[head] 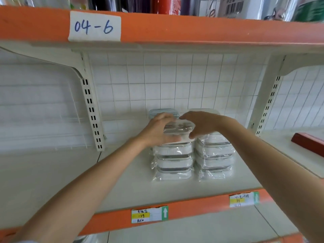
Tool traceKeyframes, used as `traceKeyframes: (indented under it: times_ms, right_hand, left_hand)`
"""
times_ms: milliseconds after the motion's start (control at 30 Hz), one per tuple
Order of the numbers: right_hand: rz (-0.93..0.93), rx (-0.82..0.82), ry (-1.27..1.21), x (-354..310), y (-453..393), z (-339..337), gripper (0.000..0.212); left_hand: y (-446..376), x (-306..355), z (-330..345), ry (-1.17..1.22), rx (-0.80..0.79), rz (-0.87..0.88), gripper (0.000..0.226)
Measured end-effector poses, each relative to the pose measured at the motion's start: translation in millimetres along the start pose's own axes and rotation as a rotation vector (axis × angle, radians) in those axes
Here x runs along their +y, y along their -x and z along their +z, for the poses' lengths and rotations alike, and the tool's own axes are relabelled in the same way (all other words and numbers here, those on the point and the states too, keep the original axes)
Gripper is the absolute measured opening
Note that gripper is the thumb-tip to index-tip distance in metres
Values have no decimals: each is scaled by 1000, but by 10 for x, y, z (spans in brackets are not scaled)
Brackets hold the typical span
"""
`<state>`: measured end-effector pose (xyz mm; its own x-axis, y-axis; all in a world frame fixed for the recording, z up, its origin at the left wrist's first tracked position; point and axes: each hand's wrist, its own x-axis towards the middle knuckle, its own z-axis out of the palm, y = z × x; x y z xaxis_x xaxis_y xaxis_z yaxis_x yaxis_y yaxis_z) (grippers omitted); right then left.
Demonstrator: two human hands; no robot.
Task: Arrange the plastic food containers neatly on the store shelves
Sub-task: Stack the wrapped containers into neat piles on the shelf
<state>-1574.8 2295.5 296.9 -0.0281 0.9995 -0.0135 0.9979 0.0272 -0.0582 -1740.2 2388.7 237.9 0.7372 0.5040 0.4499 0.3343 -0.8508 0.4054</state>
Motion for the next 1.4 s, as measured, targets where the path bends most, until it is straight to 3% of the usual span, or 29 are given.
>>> traceKeyframes:
  times_ms: [100, 200, 333, 467, 633, 833, 967, 1100, 1233, 1400]
  right_hand:
    - [-19, 12, 10, -51, -7, 54, 69]
    - [-29, 59, 12, -67, -5, 100, 64]
    - [3, 80, 45, -73, -29, 128, 65]
    - [14, 124, 86, -97, -49, 148, 63]
    - [3, 145, 105, -109, -54, 160, 61]
    - [-20, 129, 128, -126, -18, 128, 61]
    - [-60, 112, 115, -133, 22, 119, 60]
    - [-86, 133, 102, -177, 33, 132, 60]
    - [-78, 114, 51, -196, 24, 152, 61]
    - [-80, 100, 14, -177, 41, 165, 62]
  left_hand:
    - [227, -85, -10, 163, 185, -64, 93]
    - [645, -269, 142, 342, 332, -173, 84]
    - [990, -454, 509, 345, 110, -412, 96]
    - [883, -444, 745, 445, -44, -514, 109]
    - [788, -455, 873, 522, -7, -529, 107]
    - [857, -439, 852, 489, -15, -547, 97]
    - [974, -413, 812, 418, 43, -556, 77]
    - [1073, -423, 755, 416, 55, -540, 82]
    - [1115, -405, 747, 382, 66, -531, 72]
    - [1120, -375, 602, 425, 29, -517, 90]
